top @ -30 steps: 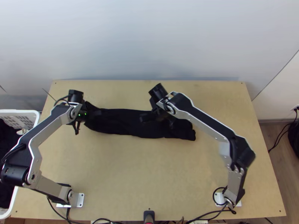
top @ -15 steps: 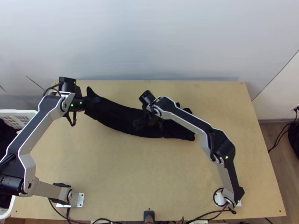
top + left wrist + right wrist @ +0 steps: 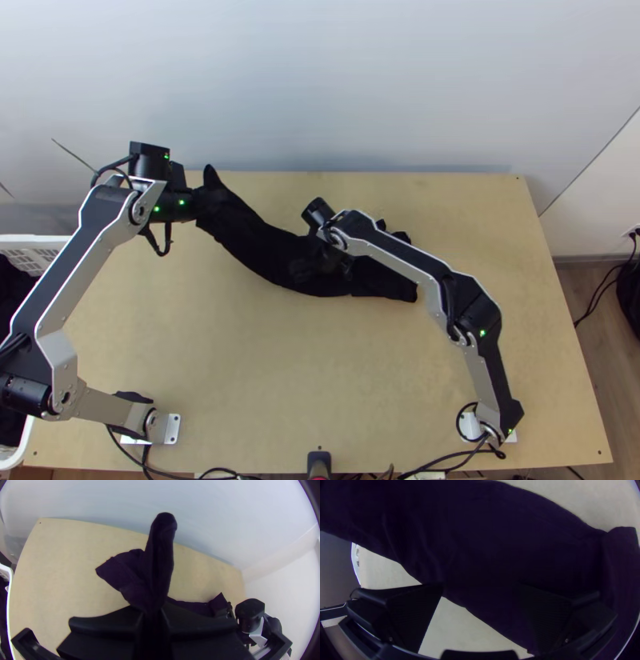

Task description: Fold the t-shirt

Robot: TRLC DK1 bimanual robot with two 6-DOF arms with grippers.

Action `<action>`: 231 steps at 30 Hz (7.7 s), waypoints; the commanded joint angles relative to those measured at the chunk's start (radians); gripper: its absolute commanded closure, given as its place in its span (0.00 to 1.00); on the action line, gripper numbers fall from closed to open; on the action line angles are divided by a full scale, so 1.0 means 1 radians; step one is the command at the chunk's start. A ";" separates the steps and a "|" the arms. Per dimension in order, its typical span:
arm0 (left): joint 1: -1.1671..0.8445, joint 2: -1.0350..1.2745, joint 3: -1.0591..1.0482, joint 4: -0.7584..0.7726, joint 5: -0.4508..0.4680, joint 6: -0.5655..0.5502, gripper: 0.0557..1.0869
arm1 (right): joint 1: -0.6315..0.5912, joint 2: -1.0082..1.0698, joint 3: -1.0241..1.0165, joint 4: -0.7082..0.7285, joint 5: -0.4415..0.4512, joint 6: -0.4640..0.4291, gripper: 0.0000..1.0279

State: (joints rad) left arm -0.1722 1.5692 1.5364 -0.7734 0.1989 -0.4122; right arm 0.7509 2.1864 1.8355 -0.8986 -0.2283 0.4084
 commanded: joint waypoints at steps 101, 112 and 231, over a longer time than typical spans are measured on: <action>-0.184 0.127 0.255 -0.101 -0.033 -0.158 0.04 | -0.298 -0.409 -0.475 -0.066 -0.207 -0.089 0.04; -0.167 0.087 0.192 -0.098 -0.055 -0.152 0.04 | -0.492 -0.754 -0.717 -0.086 -0.209 -0.181 0.04; 0.215 -1.275 -0.980 0.318 -0.455 0.345 0.04 | -0.357 -1.211 -1.207 0.779 0.469 -0.237 0.04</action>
State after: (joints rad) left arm 0.0360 0.5526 0.7795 -0.4774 -0.2451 -0.0990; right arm 0.2657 1.2190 0.9409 -0.2375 0.1478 0.1699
